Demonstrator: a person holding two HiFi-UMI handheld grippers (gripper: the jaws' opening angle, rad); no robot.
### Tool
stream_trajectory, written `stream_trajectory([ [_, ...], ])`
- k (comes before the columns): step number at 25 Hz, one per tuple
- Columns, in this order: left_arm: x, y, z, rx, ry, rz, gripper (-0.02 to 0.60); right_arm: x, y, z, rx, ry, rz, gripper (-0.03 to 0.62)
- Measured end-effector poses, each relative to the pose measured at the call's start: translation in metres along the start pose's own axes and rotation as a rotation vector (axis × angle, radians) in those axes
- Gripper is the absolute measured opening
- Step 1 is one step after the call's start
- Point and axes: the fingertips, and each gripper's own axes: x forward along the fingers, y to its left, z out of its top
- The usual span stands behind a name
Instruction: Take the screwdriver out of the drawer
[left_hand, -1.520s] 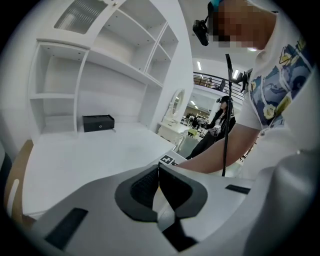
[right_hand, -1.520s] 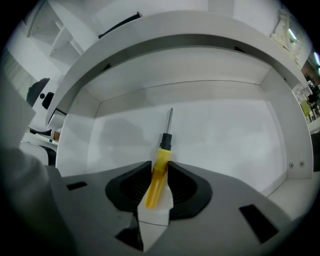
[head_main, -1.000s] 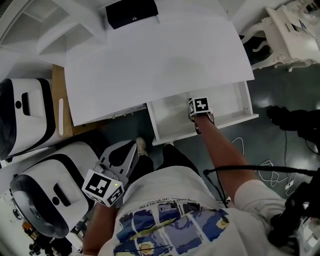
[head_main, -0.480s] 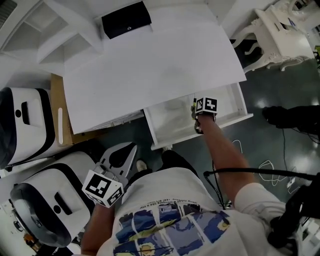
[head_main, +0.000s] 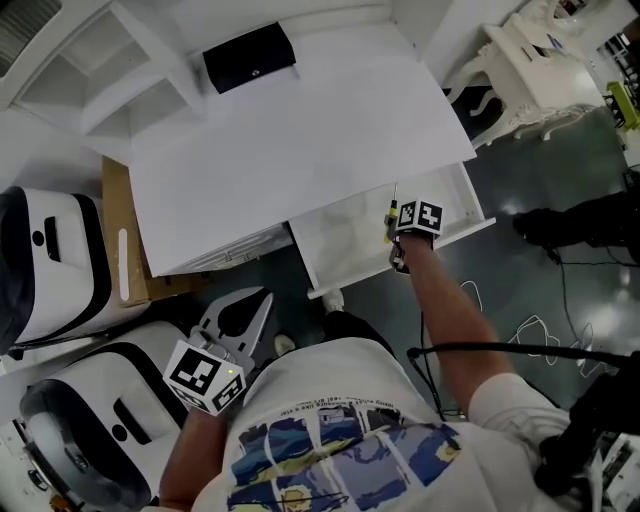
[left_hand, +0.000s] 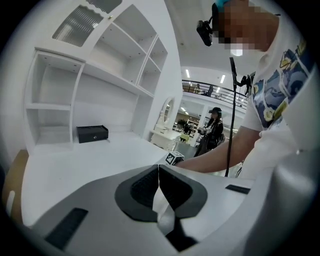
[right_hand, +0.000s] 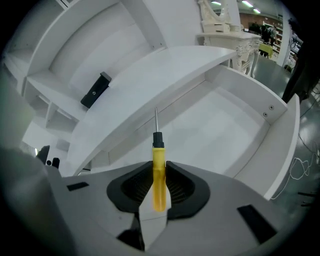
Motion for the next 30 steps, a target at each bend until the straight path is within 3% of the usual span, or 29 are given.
stream_trajectory([
  [7,-0.038,0.002,-0.007,0.015,-0.043,-0.021,0.014,-0.031,0.013,-0.017,0.031,-0.071,0.005,0.097],
  [22,-0.118,0.009,-0.039,0.043,-0.069,-0.039,0.014,-0.099,0.092,-0.106,-0.154,-0.137,0.053,0.098],
  [30,-0.156,0.003,-0.057,0.072,-0.062,-0.042,0.014,-0.141,0.147,-0.161,-0.264,-0.165,0.124,0.098],
])
